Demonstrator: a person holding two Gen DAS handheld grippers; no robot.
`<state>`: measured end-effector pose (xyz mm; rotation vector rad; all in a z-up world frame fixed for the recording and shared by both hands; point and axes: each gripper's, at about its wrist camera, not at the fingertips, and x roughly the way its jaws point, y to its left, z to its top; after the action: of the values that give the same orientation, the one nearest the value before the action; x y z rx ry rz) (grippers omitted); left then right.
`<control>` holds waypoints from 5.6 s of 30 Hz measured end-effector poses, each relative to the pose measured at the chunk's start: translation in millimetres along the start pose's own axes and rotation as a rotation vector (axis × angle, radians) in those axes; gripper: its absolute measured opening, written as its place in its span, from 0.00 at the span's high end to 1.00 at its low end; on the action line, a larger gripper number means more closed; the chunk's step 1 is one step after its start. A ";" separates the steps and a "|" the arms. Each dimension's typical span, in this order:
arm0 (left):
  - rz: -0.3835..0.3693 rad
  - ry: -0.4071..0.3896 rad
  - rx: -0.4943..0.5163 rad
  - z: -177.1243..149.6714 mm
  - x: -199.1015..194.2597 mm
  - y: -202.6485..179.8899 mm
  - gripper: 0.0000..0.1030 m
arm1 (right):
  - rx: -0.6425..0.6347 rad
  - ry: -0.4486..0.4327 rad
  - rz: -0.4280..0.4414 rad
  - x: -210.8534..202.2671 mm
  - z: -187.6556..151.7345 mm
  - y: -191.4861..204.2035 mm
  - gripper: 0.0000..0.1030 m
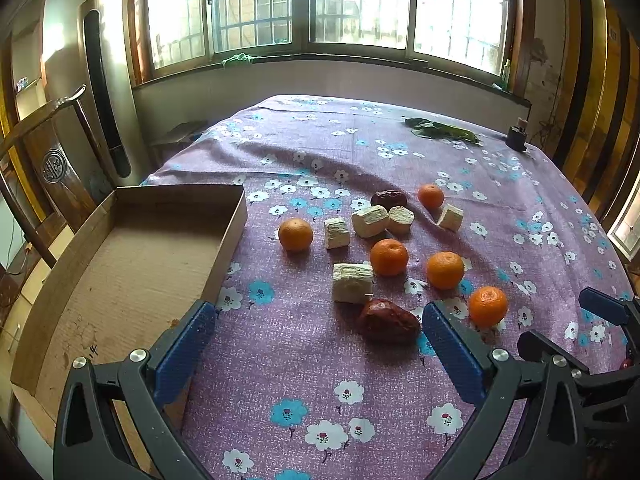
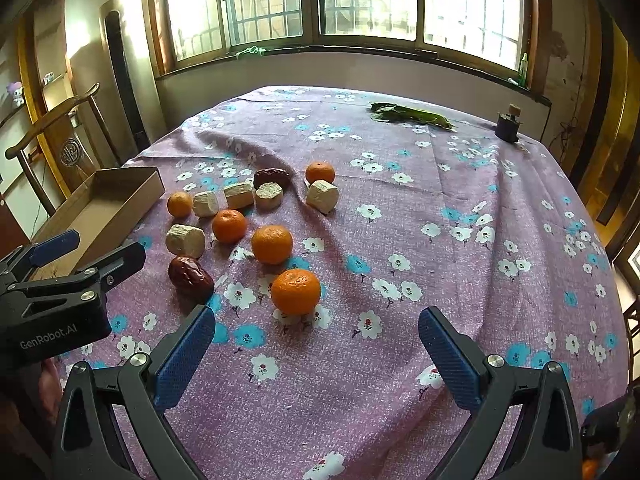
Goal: Organize fruits
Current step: 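Move both grippers toward the fruits on the table, then grasp the white yam chunk with the left gripper while the right grasps a tangerine, then carry both items into the cardboard box and open both grippers, then grasp the red date with the left gripper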
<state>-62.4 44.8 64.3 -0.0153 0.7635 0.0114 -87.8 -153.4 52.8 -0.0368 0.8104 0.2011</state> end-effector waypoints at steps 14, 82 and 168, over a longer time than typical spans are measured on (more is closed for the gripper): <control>-0.022 0.075 -0.019 -1.1 24.9 14.0 0.00 | -0.007 0.025 0.014 12.3 -1.6 -0.4 0.00; 0.037 0.073 0.007 31.5 3.0 86.8 0.72 | -0.163 0.023 0.348 23.3 47.9 91.2 0.62; -0.111 0.228 0.100 -9.5 56.2 -19.8 0.21 | -0.051 0.117 0.219 30.2 -1.1 2.4 0.29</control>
<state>-28.0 25.1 18.8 0.0366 0.9895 -0.1364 -68.9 -146.2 30.3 -0.0077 0.9261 0.4299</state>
